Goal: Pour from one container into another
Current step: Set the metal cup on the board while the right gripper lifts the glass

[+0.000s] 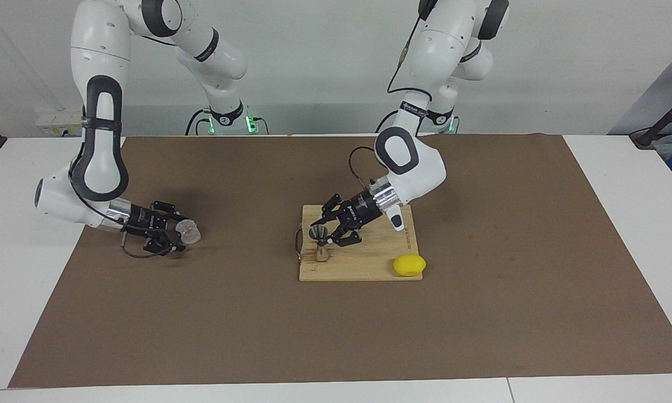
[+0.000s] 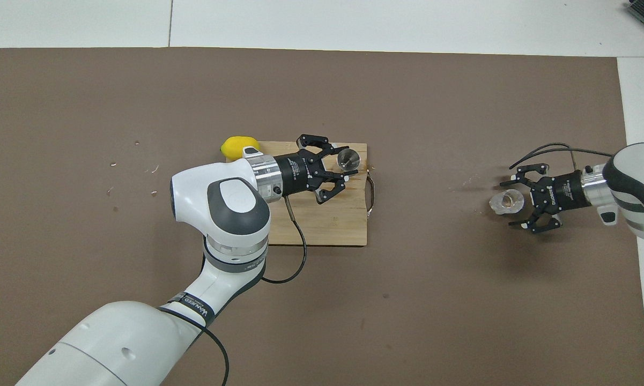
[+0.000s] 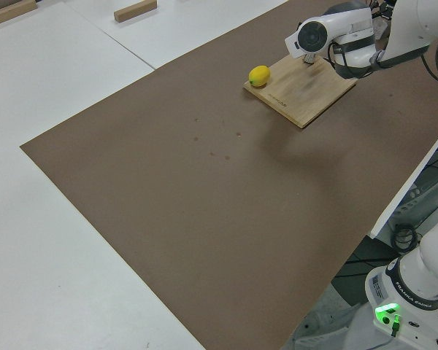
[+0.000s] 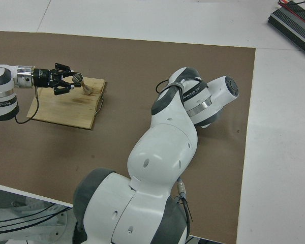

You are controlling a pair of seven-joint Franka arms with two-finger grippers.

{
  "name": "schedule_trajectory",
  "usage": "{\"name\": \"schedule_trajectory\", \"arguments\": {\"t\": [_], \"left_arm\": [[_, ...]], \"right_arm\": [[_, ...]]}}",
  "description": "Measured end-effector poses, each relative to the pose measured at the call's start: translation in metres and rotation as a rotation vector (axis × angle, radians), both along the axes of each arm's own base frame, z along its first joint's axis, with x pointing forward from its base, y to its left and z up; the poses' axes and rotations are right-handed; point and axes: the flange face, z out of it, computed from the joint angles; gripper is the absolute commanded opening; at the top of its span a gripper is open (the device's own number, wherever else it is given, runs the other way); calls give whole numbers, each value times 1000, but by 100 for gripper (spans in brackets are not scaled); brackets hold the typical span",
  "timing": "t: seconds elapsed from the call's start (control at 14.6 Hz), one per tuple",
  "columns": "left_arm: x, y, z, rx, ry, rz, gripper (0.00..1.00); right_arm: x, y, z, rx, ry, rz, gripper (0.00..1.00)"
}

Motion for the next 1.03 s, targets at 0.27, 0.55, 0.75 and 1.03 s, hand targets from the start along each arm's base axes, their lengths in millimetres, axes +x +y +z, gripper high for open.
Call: {"name": "schedule_trajectory", "arguments": {"t": [0.27,0.55,0.75,1.03], "left_arm": [[1,1,-3,4,4,4,57],[2,5,-5,8,8,13,100],[3,8,-7,11,11,18,100],[15,24,-2,5,0,11,100]], "right_arm": [[-1,4,1,-1,0,5,93],[-1,5,1,-1,0,8,74],[-1,5,2,-2,-1,8,40],[1,5,5,12,-12,-12,0]]}}
